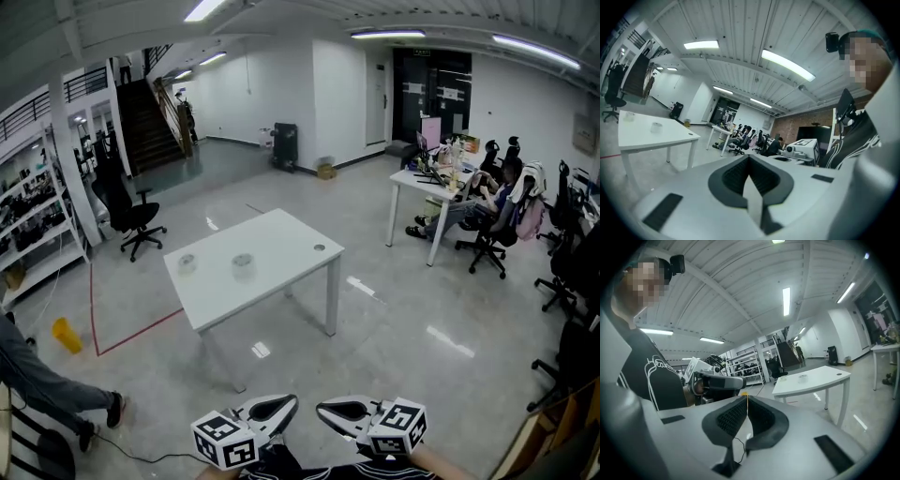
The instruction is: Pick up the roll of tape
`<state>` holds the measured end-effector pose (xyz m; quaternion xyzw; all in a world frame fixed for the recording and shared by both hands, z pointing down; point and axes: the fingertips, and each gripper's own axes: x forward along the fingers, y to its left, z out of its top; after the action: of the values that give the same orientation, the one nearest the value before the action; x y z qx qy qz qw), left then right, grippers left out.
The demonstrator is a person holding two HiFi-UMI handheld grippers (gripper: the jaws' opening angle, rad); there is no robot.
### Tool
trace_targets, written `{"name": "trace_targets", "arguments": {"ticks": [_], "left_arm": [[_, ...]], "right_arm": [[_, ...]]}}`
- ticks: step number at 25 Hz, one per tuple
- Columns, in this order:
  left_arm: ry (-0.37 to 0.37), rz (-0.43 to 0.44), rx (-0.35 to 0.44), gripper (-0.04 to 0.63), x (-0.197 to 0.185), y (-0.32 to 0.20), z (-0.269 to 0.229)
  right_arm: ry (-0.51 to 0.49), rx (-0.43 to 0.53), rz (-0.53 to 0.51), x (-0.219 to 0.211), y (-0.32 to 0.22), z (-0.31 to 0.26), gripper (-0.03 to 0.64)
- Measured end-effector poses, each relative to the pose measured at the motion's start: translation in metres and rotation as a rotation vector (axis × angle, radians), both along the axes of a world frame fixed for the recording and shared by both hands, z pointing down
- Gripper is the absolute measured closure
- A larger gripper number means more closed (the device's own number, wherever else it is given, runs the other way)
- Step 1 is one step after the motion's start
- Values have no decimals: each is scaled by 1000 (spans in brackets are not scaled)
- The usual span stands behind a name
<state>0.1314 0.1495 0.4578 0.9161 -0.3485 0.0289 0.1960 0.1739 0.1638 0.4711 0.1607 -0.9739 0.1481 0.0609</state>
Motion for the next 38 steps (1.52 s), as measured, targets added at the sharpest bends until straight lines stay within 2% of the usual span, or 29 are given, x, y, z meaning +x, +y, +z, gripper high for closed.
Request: {"name": "trace_targets", "arguments": {"ticks": [7, 15, 21, 28, 31, 35, 38], "left_arm": [[18, 21, -46, 592, -38, -86, 20], [26, -21, -36, 592, -137, -205, 10], [26, -55, -36, 592, -194, -262, 14], [13, -75, -86, 592, -215, -306, 35], [7, -83, -107, 592, -215, -326, 43], [-12, -129, -118, 592, -225, -356, 45], [-5, -186, -127, 592, -237, -383, 47]], "right_arm": [[20, -41, 44, -38, -90, 16, 603], [38, -25, 22, -131, -204, 1, 603], [104, 6, -21, -189, -256, 13, 603], [131, -38, -24, -205, -297, 34, 603], [161, -25, -44, -204, -321, 41, 603], [183, -10, -96, -213, -356, 46, 603], [209, 14, -183, -224, -381, 48, 603]]}}
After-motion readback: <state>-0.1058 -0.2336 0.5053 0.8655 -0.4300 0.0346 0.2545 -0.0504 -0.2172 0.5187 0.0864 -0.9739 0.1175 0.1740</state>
